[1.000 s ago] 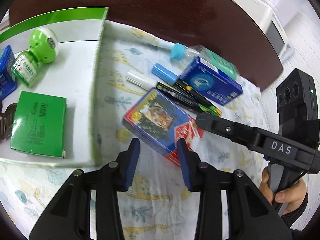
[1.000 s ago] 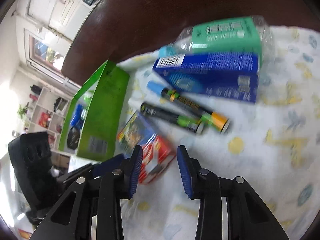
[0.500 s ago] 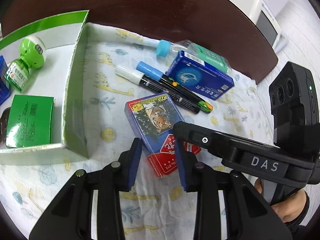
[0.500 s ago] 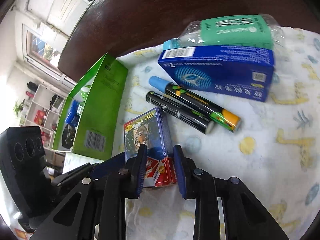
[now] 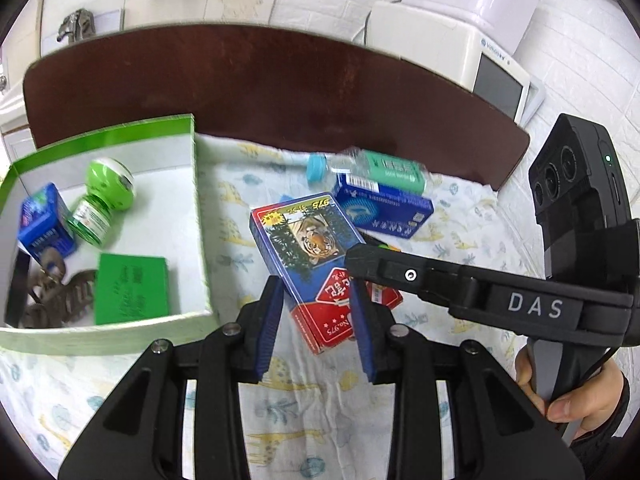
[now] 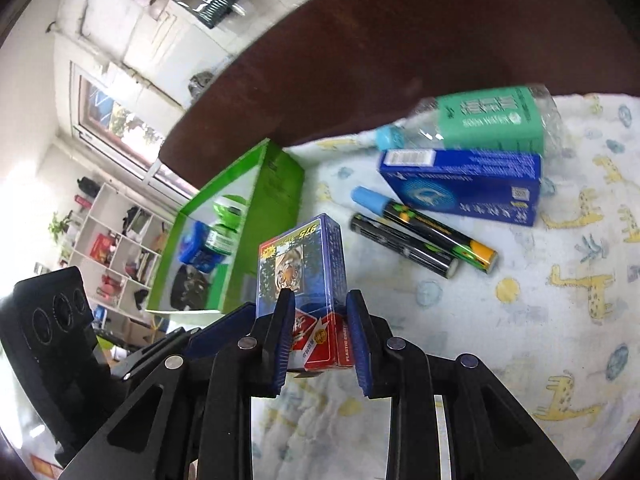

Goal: Organize rigid objects
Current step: 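Carry the card box into the green box and open the right gripper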

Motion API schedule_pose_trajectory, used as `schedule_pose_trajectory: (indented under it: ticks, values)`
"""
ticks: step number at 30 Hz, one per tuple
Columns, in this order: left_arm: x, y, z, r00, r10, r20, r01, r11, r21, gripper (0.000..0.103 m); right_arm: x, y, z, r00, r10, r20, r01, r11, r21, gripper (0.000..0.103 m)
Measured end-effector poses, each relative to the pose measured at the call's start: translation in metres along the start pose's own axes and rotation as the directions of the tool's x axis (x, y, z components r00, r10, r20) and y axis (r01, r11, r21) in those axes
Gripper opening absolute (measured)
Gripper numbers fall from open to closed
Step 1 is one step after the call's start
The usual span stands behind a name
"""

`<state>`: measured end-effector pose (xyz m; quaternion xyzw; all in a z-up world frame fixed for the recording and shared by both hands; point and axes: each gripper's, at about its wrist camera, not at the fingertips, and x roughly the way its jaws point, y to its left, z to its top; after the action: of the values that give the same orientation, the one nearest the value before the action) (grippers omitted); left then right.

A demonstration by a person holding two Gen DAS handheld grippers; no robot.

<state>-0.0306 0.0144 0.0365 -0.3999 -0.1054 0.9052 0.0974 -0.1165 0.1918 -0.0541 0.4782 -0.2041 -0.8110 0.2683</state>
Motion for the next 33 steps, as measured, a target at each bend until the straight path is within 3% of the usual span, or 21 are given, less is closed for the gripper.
schedule_pose_trajectory:
  ticks: [8, 19, 30, 33]
  values:
    - [-0.037, 0.031, 0.015, 0.994, 0.062, 0.090, -0.062, 0.998, -0.010, 0.031, 0.007, 0.051, 0.018, 0.998, 0.062, 0.025, -0.060, 0.994, -0.097, 0.030]
    - [-0.074, 0.103, 0.018, 0.973, 0.191, 0.128, -0.183, 0.981, -0.067, 0.031, 0.063, 0.122, 0.028, 0.986, 0.157, -0.051, -0.164, 0.970, -0.181, 0.030]
    - [-0.082, 0.170, 0.004, 0.966, 0.236, 0.103, -0.217, 0.962, -0.166, 0.031, 0.130, 0.177, 0.021, 0.975, 0.158, -0.154, -0.191, 0.954, -0.230, 0.030]
    - [-0.082, 0.181, -0.001, 0.977, 0.193, 0.092, -0.175, 0.968, -0.178, 0.025, 0.145, 0.184, 0.018, 0.972, 0.156, -0.178, -0.196, 0.952, -0.234, 0.030]
